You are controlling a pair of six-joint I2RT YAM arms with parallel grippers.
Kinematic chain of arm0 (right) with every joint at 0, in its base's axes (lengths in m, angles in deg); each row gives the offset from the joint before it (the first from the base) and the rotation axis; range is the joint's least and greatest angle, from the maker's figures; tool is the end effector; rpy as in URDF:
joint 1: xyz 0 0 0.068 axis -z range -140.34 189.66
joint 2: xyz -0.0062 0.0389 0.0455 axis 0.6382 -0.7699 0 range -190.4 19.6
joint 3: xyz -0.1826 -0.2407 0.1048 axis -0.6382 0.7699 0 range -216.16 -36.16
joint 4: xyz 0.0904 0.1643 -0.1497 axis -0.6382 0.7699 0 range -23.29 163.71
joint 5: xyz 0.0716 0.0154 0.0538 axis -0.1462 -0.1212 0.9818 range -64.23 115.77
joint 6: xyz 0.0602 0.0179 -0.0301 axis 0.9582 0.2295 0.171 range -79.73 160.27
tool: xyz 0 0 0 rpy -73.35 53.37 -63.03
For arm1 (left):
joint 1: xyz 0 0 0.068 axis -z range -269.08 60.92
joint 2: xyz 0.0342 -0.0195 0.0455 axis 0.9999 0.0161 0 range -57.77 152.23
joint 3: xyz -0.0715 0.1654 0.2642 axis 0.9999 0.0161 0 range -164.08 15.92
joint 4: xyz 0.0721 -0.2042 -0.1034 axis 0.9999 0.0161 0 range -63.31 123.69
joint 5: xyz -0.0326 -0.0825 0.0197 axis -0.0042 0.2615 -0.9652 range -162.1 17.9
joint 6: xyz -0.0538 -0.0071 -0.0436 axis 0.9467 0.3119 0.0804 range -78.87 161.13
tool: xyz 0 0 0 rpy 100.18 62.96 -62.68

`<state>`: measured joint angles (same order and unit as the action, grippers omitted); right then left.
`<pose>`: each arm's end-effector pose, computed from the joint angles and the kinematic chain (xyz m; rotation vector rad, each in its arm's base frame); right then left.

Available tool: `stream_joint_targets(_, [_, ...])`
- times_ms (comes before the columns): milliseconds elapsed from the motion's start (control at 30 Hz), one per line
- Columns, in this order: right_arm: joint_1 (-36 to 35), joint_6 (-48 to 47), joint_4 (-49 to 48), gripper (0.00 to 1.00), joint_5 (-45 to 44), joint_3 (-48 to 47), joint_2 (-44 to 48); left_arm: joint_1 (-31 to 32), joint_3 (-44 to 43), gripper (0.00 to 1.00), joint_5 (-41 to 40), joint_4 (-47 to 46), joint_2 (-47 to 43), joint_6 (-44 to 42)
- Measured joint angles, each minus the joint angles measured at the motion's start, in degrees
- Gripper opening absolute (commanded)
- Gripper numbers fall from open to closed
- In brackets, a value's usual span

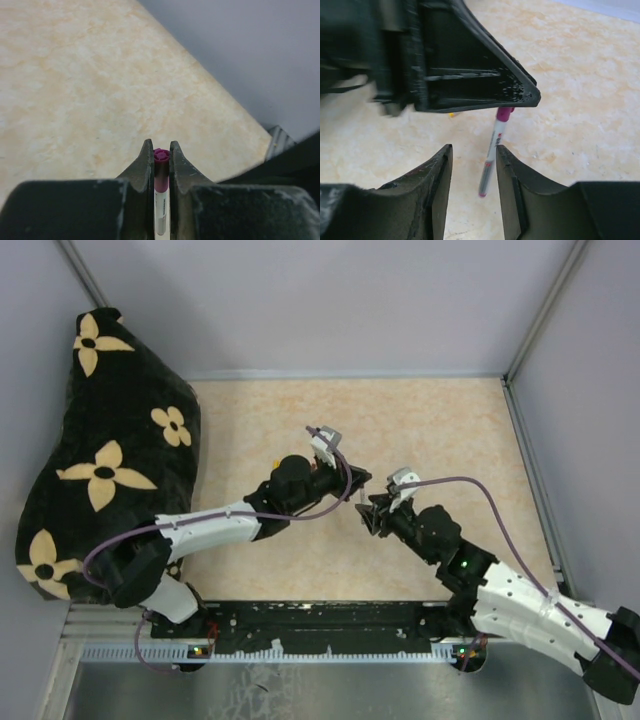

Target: Insert the pens into the pen caps

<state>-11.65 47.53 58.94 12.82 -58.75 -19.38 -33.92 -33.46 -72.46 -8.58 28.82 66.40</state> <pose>0.0941 0.0974 0.2855 -0.4956 1.6784 0.5601 0.1974 -0.2830 0.3344 0.4372 1.6581 -1.0661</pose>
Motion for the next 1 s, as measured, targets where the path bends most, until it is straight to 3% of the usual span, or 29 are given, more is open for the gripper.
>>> stream_joint_targets(300, [0.0, 1.8, -2.3, 0.45, 2.5, 3.2, 8.7, -9.6, -5.5, 0.0, 1.2, 12.9, 6.6, -3.9])
stream_joint_targets(733, [0.0, 1.9, 1.8, 0.44, -0.3, 4.3, 14.2, -13.9, -14.9, 0.02, 3.8, 24.5, 17.5, -6.6])
stream_joint_targets(833, [0.0, 1.9, 1.9, 0.44, -0.6, 4.3, 14.2, -14.5, -15.7, 0.15, 3.2, 26.1, 17.9, -6.7])
stream_joint_targets(1000, [0.0, 1.8, 1.9, 0.44, -1.0, 4.3, 14.2, -15.2, -16.4, 0.61, 1.7, 27.6, 18.0, -7.1])
